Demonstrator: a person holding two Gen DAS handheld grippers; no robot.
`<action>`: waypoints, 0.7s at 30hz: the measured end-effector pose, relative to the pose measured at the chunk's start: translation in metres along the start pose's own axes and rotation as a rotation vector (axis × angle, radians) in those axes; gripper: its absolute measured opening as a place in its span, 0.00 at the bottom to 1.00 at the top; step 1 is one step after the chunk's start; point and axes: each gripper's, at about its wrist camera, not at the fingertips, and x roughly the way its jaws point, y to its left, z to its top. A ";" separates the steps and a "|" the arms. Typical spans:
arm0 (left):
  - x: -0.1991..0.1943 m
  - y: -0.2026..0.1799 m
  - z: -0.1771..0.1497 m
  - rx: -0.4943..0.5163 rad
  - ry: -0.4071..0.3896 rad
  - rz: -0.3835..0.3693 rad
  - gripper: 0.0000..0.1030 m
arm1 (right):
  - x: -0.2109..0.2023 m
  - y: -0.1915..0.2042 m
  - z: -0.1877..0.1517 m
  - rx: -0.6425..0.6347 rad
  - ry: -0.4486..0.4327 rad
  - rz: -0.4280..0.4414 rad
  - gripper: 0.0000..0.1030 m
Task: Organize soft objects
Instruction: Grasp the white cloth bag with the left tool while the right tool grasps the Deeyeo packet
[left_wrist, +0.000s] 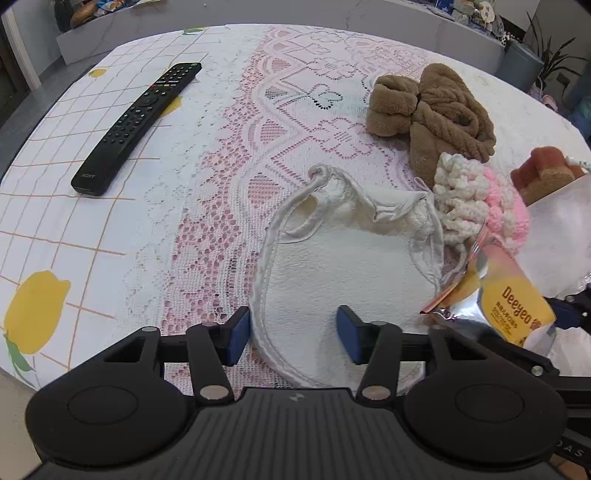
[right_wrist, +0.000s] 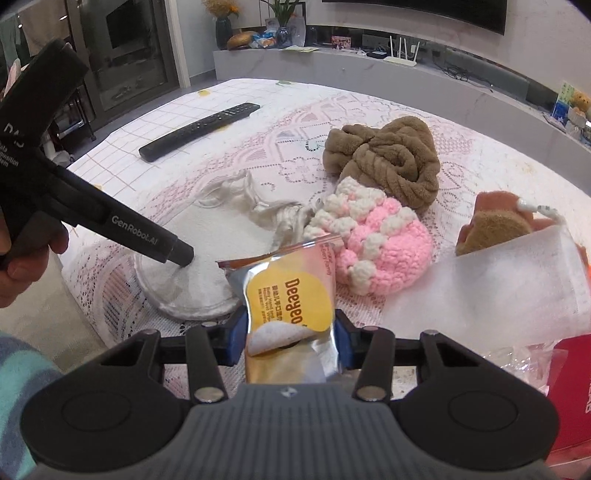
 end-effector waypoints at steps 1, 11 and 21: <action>-0.001 -0.001 0.000 0.004 -0.003 0.002 0.49 | 0.001 -0.002 0.000 0.009 0.003 0.006 0.46; -0.012 -0.018 0.003 -0.018 -0.007 -0.092 0.55 | 0.005 -0.004 -0.001 0.029 0.015 0.016 0.47; -0.003 -0.042 0.005 0.105 0.044 -0.008 0.19 | 0.007 -0.003 -0.003 0.023 0.015 0.014 0.48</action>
